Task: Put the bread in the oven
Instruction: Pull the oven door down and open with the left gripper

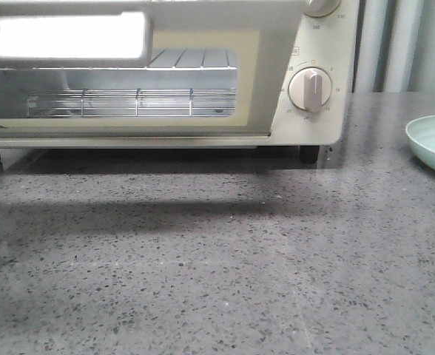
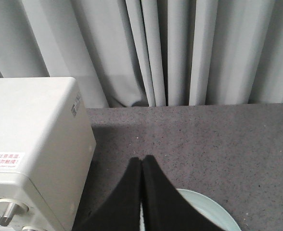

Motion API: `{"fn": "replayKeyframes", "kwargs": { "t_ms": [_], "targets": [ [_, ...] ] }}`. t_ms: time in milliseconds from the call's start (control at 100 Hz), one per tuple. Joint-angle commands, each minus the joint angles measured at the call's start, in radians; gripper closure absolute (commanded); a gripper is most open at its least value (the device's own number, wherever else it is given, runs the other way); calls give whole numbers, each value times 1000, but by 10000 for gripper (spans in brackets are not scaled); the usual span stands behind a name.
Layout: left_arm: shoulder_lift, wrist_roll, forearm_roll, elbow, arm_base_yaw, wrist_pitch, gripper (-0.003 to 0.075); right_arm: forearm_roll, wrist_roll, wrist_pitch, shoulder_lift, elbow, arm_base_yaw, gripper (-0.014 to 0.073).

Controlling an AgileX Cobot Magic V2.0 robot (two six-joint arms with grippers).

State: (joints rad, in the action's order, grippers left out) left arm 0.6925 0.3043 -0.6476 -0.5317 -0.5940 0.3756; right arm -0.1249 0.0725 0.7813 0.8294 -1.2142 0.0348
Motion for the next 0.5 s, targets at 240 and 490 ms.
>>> {"fn": "replayKeyframes", "kwargs": {
  "t_ms": [240,490],
  "targets": [
    [-150,-3,-64,-23,-49,-41,741,57,9,7,198,-113,-2,669],
    [-204,-3,-46,-27,-49,-50,741,125,4,281,424,-246,-2,569]
  ]
}}
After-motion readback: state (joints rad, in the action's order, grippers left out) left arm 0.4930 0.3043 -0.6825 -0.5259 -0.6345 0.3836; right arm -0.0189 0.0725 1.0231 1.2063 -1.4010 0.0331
